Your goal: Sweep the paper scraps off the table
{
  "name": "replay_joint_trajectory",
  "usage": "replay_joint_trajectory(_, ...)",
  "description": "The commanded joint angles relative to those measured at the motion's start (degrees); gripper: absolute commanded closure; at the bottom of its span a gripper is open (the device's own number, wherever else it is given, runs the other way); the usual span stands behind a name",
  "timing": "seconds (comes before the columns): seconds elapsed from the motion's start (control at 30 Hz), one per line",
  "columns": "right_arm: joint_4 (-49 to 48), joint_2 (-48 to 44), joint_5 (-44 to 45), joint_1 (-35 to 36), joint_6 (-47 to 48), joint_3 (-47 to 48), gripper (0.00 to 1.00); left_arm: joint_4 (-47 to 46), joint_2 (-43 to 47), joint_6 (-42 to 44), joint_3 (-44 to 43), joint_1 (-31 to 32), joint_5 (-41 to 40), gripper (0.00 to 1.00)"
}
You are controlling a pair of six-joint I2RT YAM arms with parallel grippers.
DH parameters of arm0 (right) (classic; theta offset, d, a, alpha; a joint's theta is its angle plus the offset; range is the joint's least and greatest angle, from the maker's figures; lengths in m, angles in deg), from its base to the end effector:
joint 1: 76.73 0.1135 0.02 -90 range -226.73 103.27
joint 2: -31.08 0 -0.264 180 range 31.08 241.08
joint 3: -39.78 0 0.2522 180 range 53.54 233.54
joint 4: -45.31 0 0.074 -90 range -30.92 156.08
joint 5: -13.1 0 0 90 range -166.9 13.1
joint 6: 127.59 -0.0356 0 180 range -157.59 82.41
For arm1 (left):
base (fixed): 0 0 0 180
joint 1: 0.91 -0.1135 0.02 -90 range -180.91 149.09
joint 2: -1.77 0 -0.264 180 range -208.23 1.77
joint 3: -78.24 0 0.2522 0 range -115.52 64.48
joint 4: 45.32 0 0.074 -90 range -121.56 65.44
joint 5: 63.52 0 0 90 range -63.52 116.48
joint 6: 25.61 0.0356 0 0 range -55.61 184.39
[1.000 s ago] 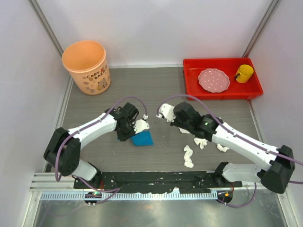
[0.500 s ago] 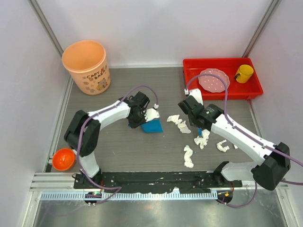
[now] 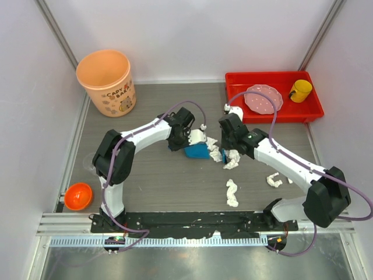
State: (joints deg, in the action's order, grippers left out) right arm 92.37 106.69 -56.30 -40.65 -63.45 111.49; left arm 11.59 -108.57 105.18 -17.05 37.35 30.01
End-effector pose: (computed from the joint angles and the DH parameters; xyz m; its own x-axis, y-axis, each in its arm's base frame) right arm 0.2285 0.1510 0.2687 -0.7272 -0.0247 -0.6860 -0.0611 0.9977 0.0288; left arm 0.3043 -0.2427 0.1914 -0.1517 0.9501 -0.2727 0.9670 0.1998 0.1580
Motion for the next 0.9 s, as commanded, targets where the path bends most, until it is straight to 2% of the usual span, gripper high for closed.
replay_joint_trajectory(0.0, -9.3, 3.0, -7.8, -0.4, -0.8, 1.5, 0.99, 1.5, -1.1, 1.0, -1.3, 2.0, 1.3, 1.00)
replay_joint_trajectory(0.07, -12.9, 3.6, -11.9, -0.5, -0.1, 1.6, 0.99, 1.4, -1.0, 0.7, -1.0, 2.3, 1.9, 1.00)
replay_joint_trajectory(0.23, -14.8, 6.1, -14.4, 1.1, 4.0, 5.2, 0.99, -1.6, -0.7, -1.4, -0.6, 2.3, 1.4, 1.00)
replay_joint_trajectory(0.37, -16.9, 4.3, -17.7, 2.4, 5.3, 4.8, 0.99, -3.9, -0.8, -4.1, 0.0, 2.0, -0.4, 1.00)
replay_joint_trajectory(0.63, -7.7, -1.3, -4.8, 2.3, 7.5, 6.8, 0.99, -7.9, 2.9, -12.7, 2.5, -2.1, -0.5, 1.00)
replay_joint_trajectory(0.87, -5.6, -5.8, -0.5, 2.3, 11.5, 8.0, 0.99, -11.9, 5.2, -19.3, 1.6, -9.2, 1.1, 1.00)
